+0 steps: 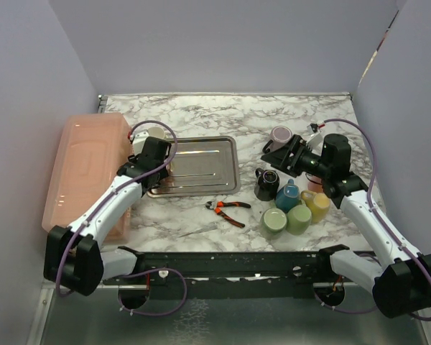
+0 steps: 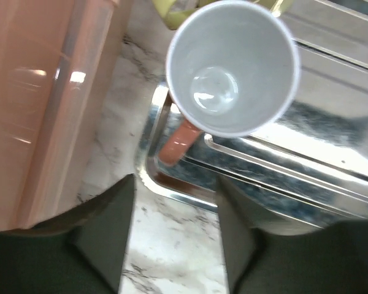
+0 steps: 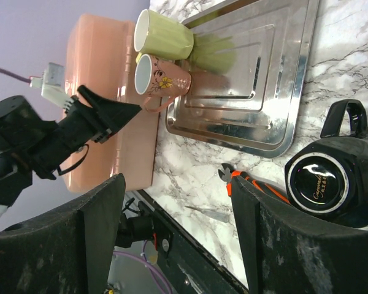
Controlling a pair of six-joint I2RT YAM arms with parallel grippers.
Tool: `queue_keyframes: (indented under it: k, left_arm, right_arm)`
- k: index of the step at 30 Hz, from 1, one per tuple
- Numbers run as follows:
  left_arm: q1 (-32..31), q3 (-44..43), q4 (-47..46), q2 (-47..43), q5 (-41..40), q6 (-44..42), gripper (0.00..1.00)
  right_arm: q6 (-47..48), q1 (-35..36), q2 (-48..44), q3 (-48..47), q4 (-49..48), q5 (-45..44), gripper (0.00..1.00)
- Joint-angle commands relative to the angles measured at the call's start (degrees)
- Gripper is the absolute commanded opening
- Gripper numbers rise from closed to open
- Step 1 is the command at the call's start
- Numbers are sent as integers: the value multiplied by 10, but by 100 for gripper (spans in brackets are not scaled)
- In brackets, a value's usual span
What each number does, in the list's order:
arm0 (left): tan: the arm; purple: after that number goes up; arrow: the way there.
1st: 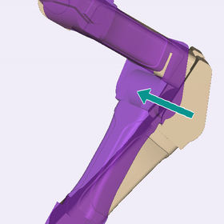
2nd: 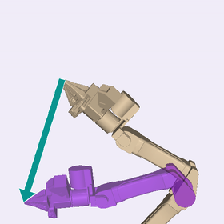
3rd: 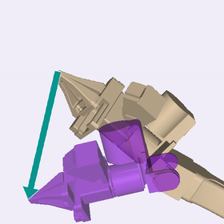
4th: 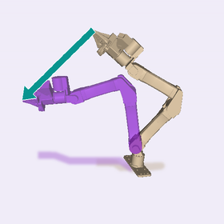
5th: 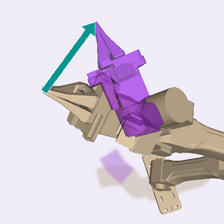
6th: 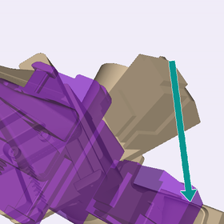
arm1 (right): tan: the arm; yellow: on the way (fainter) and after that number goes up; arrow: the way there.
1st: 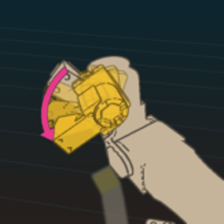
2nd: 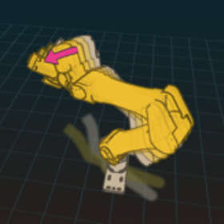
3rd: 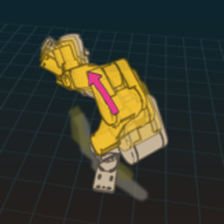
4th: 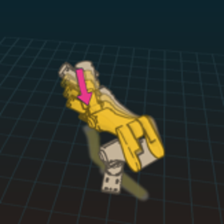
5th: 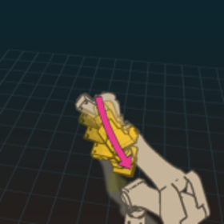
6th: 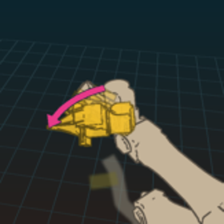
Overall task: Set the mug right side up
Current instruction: Place the cup on the tray.
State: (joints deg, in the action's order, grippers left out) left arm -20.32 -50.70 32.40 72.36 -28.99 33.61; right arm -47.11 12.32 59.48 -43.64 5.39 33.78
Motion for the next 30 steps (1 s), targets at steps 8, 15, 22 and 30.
queue_keyframes:
  k: [8,15,22,30]
  left_arm:
    - [3,44,-50,-4,83,10,20]
    - [3,36,-99,54,16,16,15]
    - [4,9,-100,111,-58,3,19]
    - [7,-12,-103,161,-99,13,19]
  right_arm:
    - [-8,2,19,11,-11,17,73]
    - [-4,2,16,11,-9,15,72]
    - [12,2,16,5,6,7,72]
    - [17,2,22,0,9,3,72]
